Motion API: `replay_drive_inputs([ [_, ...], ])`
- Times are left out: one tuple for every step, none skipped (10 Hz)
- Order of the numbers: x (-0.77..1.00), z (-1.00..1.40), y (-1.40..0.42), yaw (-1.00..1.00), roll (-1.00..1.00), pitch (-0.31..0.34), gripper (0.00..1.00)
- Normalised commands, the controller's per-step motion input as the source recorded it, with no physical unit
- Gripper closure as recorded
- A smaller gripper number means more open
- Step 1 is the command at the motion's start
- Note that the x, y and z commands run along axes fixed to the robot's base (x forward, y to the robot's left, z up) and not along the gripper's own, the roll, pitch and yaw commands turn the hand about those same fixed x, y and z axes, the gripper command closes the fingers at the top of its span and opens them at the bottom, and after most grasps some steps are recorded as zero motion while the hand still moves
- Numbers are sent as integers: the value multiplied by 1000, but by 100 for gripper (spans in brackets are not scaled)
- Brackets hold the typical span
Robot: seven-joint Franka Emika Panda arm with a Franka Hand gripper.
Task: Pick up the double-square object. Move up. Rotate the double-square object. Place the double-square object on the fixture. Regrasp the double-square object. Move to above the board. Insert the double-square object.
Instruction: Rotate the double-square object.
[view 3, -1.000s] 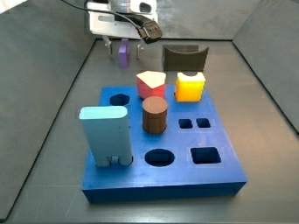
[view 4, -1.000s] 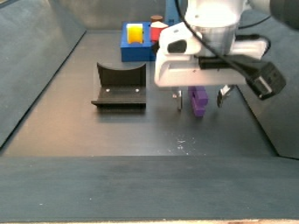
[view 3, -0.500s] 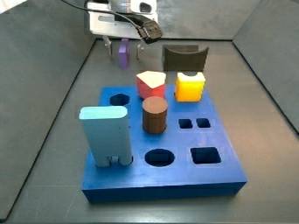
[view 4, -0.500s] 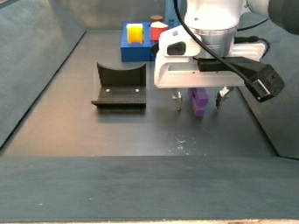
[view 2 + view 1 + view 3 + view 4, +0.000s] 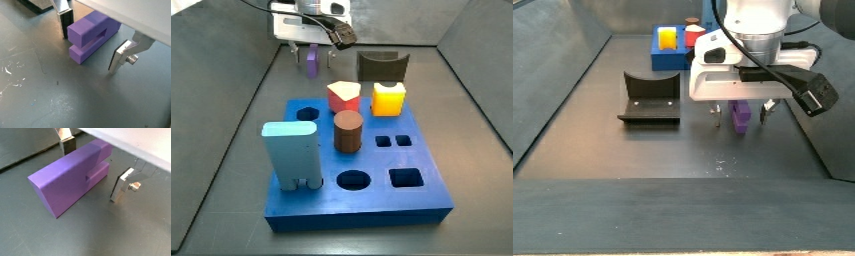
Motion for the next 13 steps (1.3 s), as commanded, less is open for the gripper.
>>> replay_drive_inputs([
  [18, -183, 16, 3, 31, -7, 0],
  [18, -183, 16, 3, 31, -7, 0],
  [18, -183, 16, 3, 31, -7, 0],
  [18, -183, 16, 3, 31, -7, 0],
  [18, -183, 16, 3, 31, -7, 0],
  [18, -183, 16, 3, 31, -7, 0],
  [18, -183, 16, 3, 31, -7, 0],
  [18, -183, 16, 3, 31, -7, 0],
  [18, -183, 16, 3, 31, -7, 0],
  [18, -183, 16, 3, 31, -7, 0],
  [18, -183, 16, 3, 31, -7, 0],
  [18, -183, 16, 3, 31, -7, 0],
  [18, -183, 16, 3, 31, -7, 0],
])
